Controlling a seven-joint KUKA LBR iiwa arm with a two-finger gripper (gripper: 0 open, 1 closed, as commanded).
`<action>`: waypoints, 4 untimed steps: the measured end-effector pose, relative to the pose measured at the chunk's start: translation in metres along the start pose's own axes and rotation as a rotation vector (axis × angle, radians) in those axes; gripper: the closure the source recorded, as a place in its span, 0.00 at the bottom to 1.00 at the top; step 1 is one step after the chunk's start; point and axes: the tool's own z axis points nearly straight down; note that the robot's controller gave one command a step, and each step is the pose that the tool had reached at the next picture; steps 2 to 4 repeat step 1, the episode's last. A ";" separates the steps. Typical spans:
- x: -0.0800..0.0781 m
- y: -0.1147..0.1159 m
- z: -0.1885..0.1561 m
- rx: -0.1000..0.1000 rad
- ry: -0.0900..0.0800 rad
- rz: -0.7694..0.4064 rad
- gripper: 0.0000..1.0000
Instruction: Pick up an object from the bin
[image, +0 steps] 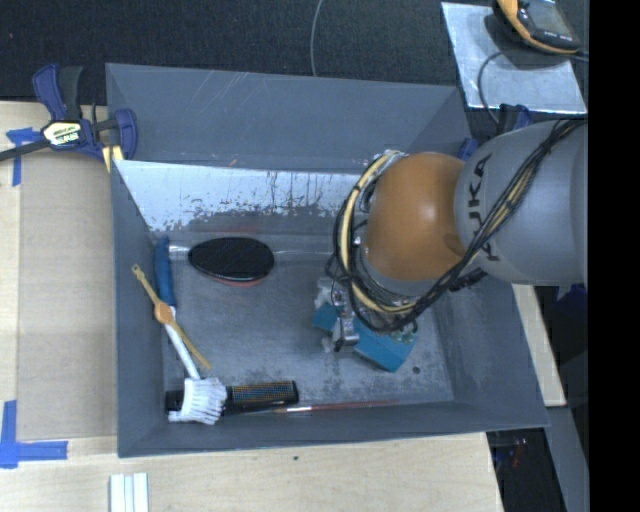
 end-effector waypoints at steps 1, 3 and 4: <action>-0.010 0.002 -0.091 -0.001 -0.002 -0.017 1.00; -0.010 0.002 -0.091 -0.001 -0.002 -0.017 1.00; -0.010 0.002 -0.091 -0.001 -0.002 -0.017 1.00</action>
Offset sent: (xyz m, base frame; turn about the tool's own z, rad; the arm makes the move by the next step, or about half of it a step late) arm 0.0032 0.0006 0.1621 0.0021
